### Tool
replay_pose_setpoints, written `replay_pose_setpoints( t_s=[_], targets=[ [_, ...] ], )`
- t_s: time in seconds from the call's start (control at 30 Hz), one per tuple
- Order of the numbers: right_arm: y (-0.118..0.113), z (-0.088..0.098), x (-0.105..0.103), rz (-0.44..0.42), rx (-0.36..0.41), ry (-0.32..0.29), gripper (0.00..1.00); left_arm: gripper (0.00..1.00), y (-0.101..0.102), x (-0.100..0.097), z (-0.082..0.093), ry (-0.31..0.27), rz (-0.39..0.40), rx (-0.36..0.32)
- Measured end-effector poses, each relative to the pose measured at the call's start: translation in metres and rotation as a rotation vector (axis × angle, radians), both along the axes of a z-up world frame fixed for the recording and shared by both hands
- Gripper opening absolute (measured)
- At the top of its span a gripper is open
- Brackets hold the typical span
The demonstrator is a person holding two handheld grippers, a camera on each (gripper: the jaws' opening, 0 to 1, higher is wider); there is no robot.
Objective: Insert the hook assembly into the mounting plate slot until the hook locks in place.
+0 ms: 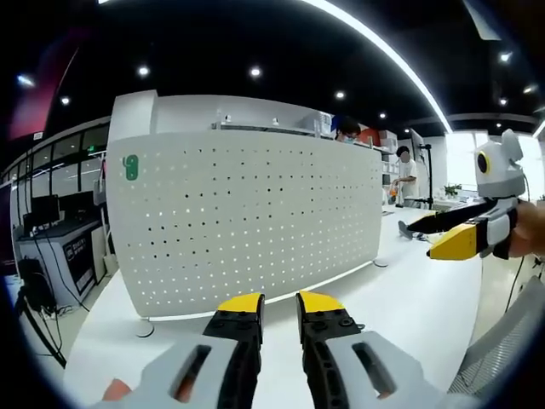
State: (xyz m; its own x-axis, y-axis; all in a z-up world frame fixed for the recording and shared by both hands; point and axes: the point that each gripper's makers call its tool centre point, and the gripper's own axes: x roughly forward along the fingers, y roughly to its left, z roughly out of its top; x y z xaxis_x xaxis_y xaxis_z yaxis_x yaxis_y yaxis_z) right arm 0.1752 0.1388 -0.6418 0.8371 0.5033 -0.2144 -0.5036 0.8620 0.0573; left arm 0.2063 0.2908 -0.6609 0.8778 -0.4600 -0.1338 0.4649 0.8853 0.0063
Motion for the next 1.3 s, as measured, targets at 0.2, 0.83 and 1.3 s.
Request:
replay_pose_setpoints(
  t_s=[0.2,0.83,1.3],
  targets=[
    [-0.004,-0.005,0.0,-0.002,-0.005,0.007,0.75,0.16,-0.002,-0.002,-0.002,0.002,-0.005,0.003],
    [-0.015,-0.035,-0.001,-0.014,-0.04,0.062,0.72,0.16,-0.009,-0.011,-0.016,0.032,-0.021,0.007],
    [-0.02,-0.061,0.007,0.0,-0.066,0.109,0.66,0.16,-0.009,-0.011,-0.025,0.053,-0.019,0.011]
  ],
)
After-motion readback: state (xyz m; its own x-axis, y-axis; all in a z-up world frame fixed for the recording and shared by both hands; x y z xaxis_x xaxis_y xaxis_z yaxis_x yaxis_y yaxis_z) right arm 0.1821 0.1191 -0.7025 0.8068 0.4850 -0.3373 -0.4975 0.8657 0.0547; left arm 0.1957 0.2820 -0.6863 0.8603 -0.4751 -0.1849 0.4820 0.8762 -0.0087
